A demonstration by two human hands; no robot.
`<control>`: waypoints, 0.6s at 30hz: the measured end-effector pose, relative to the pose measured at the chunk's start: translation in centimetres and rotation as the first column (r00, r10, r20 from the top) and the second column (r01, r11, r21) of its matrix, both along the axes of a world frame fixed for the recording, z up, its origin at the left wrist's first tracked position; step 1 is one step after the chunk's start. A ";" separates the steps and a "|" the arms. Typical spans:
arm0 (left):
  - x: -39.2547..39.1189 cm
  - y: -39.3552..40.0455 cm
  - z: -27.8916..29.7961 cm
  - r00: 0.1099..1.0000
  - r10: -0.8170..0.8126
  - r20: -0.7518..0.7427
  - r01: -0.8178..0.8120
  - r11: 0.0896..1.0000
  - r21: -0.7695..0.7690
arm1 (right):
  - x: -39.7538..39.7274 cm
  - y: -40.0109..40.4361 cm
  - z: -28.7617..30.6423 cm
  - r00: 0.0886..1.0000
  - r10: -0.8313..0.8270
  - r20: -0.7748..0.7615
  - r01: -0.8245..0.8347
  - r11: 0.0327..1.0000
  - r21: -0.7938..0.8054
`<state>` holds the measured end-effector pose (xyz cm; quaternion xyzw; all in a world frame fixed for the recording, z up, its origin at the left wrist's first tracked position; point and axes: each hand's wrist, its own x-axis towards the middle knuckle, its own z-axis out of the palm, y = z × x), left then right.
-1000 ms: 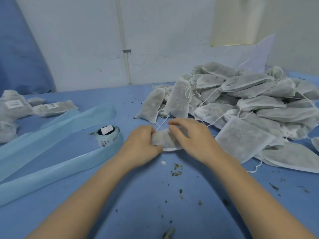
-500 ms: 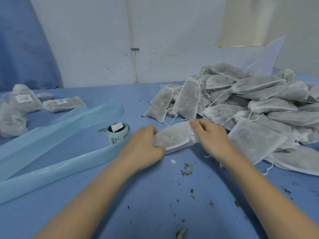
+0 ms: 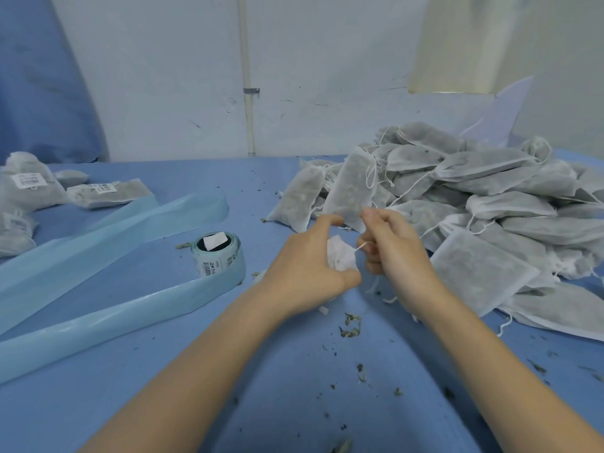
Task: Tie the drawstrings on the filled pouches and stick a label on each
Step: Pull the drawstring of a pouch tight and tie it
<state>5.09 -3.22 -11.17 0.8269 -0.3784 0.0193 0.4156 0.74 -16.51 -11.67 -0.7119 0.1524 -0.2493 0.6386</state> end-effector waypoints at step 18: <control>0.2 0.9 -0.2 1.000 -0.028 0.013 0.028 0.999 0.036 | 0.1 -4.0 0.5 0.882 -0.451 0.137 0.472 0.846 -0.248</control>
